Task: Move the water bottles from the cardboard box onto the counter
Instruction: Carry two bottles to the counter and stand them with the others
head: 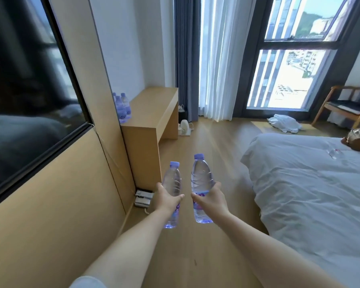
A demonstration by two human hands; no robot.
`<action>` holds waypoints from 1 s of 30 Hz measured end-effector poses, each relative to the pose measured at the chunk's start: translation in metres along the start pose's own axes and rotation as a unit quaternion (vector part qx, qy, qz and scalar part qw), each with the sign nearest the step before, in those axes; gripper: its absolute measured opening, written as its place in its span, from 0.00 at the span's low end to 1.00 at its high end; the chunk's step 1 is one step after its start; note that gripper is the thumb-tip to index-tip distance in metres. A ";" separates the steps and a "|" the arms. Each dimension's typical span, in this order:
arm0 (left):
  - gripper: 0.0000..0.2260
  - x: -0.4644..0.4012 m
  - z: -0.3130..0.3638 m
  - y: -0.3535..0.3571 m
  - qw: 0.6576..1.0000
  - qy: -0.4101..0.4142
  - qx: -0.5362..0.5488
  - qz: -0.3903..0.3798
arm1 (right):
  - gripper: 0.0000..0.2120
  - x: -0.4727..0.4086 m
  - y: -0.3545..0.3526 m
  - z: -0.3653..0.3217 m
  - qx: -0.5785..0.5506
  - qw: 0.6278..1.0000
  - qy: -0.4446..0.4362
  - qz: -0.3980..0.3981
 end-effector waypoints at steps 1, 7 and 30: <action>0.31 -0.027 0.004 0.000 1.000 -0.004 -0.001 0.000 | 0.28 -0.023 0.001 -0.014 0.000 1.000 0.001 0.005; 0.31 -0.168 0.042 0.000 1.000 0.000 -0.012 0.010 | 0.27 -0.140 -0.005 -0.068 -0.026 0.998 0.029 0.039; 0.30 -0.547 0.112 0.081 0.990 -0.094 -0.027 0.099 | 0.28 -0.561 0.054 -0.242 0.003 0.997 -0.004 -0.077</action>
Point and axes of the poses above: each hand's wrist, its own x-axis away from the middle knuckle, its own y-axis out of the palm, z = x × y, the point moved 10 cm from there along -x, towards the middle knuckle, and after that the axes turned 15 degrees about y, right-handed, at the moved point
